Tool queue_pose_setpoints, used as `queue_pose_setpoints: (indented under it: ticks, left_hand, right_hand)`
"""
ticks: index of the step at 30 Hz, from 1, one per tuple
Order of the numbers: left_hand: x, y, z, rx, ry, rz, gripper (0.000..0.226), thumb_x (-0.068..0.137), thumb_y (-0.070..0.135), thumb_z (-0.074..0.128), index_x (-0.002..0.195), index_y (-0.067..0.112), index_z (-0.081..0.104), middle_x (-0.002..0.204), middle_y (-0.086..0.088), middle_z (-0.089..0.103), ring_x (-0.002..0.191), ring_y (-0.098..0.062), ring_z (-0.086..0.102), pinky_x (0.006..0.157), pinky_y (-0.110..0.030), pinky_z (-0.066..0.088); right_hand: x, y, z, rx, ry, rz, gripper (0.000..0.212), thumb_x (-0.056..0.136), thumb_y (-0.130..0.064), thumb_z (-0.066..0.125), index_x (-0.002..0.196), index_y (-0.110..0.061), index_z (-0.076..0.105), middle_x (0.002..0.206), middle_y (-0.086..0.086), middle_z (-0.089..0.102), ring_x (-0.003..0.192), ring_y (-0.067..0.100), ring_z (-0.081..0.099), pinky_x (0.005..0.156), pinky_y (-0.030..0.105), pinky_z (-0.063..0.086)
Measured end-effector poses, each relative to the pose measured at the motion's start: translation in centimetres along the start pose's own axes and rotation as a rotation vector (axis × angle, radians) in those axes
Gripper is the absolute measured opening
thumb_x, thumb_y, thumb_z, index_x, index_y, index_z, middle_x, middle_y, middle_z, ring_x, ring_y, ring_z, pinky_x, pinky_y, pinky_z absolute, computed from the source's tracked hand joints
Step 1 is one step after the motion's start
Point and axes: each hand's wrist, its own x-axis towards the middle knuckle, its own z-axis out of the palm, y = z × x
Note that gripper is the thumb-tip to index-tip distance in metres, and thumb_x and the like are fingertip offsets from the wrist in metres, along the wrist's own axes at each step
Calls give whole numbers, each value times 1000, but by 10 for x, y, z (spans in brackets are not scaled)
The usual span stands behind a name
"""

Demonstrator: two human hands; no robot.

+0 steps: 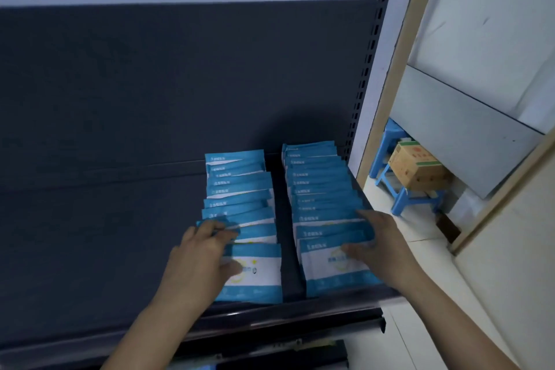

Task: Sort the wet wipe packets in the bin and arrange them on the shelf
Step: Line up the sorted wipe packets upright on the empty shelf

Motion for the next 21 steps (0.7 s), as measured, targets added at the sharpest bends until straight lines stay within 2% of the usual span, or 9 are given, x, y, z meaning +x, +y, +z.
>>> queue_pose_setpoints:
  ticks: [2,5,8,12,16,18,19,20,21]
  left_hand:
    - [2,20,3,-65,97,24,58,80,38,72,134,26,52,134,9,46,125,-17,39,102,-28,37]
    - [5,65,14,-169,33,53,63,83,39,69,139,23,45,136,5,49,125,-11,43,102,-17,32]
    - [9,103,32,-195,-74,-20,55,86,39,66,134,20,48,111,-2,64,100,-14,60,85,-24,48]
    - [16,121,51,-99,-139,-143,63,92,27,60,146,13,31,118,-12,62,109,-23,58,86,-29,47]
    - [12,120,47,-145,-129,-165,69,93,23,59,150,20,20,109,-12,64,101,-23,60,82,-30,48]
    - [6,115,43,-136,-87,-139,66,94,25,57,150,25,22,115,-9,63,103,-21,58,84,-30,48]
    - [1,112,39,-104,-51,-115,63,94,28,56,149,28,25,122,-5,61,109,-19,56,86,-30,48]
    - [-5,109,35,-68,7,-87,59,94,33,55,147,31,28,128,0,57,115,-16,52,89,-29,47]
    - [-11,103,31,-24,50,-74,56,94,37,53,146,32,31,134,5,53,121,-13,48,92,-29,46]
  right_hand:
    - [-3,-2,-11,87,-76,-33,61,61,-33,81,116,-28,56,112,-8,64,103,12,61,82,33,55]
    - [-10,-3,-22,219,-214,-46,64,68,-11,82,116,-33,47,108,-14,64,102,4,61,78,18,53]
    - [-14,-3,-24,245,-259,-60,68,73,-2,75,113,-38,34,99,-28,51,91,-9,53,61,0,42]
    - [-11,5,-22,218,-252,-79,72,76,1,71,120,-38,31,96,-30,46,88,-10,49,59,0,38]
    - [-10,6,-25,161,-285,-96,70,75,3,72,113,-37,29,93,-30,42,83,-13,45,60,-4,37]
    - [-10,0,-27,107,-242,-114,64,69,-5,77,113,-34,40,101,-20,53,98,0,54,74,5,45]
    - [-9,-2,-26,93,-188,-130,64,66,-13,77,117,-30,44,110,-11,56,107,10,55,84,19,50]
    - [-9,-9,-25,61,-134,-178,69,65,-21,76,126,-27,44,122,-5,54,115,16,52,96,32,48]
    - [-12,-19,-23,18,-93,-239,74,70,-24,75,135,-24,39,134,-4,46,124,19,44,107,34,38]
